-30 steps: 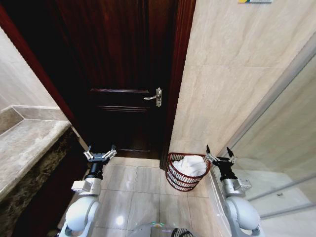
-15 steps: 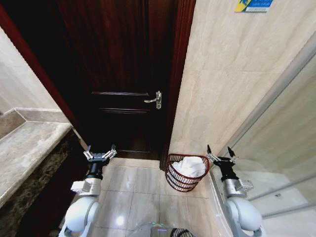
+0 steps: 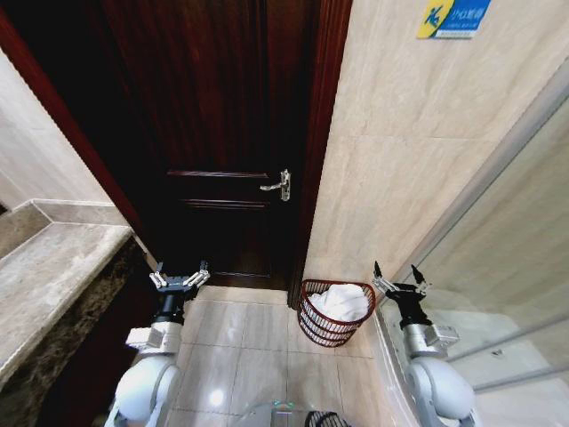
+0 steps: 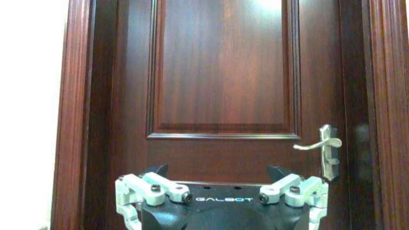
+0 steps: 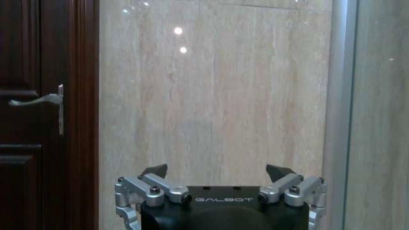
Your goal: Discard the used towel into the hamper.
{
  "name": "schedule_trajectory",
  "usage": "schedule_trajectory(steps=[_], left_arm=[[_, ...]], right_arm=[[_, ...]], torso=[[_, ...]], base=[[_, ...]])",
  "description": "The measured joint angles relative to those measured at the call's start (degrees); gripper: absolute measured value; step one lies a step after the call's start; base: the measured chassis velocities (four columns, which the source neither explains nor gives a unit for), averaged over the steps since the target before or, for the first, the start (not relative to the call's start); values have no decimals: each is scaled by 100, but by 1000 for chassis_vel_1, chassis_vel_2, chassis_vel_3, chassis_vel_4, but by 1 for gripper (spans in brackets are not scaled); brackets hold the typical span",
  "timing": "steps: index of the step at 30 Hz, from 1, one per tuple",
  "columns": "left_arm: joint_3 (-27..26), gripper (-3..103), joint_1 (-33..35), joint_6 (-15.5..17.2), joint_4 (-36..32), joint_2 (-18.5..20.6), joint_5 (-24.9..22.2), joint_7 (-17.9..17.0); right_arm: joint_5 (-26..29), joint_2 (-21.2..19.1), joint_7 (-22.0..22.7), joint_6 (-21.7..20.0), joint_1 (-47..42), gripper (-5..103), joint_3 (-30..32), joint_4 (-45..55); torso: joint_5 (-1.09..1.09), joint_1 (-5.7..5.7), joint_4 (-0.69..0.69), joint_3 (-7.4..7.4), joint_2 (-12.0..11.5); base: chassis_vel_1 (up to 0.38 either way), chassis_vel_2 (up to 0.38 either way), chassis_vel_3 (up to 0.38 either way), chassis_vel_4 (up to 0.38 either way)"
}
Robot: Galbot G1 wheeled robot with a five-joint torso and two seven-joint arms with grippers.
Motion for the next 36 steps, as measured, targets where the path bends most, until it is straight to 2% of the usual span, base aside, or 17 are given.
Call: schedule_trajectory(steps=[31,36], left_arm=[[0,100,48,-118,-35,-48,2,-11],[12,100,44,-191,12,-73,3,-23]], right_arm=[[15,-37,-1,-48,-77,100,83,53],[20,-51,-34,-133,-110,100,87,85]], torso=[[0,454,0,542,995],[0,473,0,568,1040]], base=[[0,0,0,0],[0,0,0,0]])
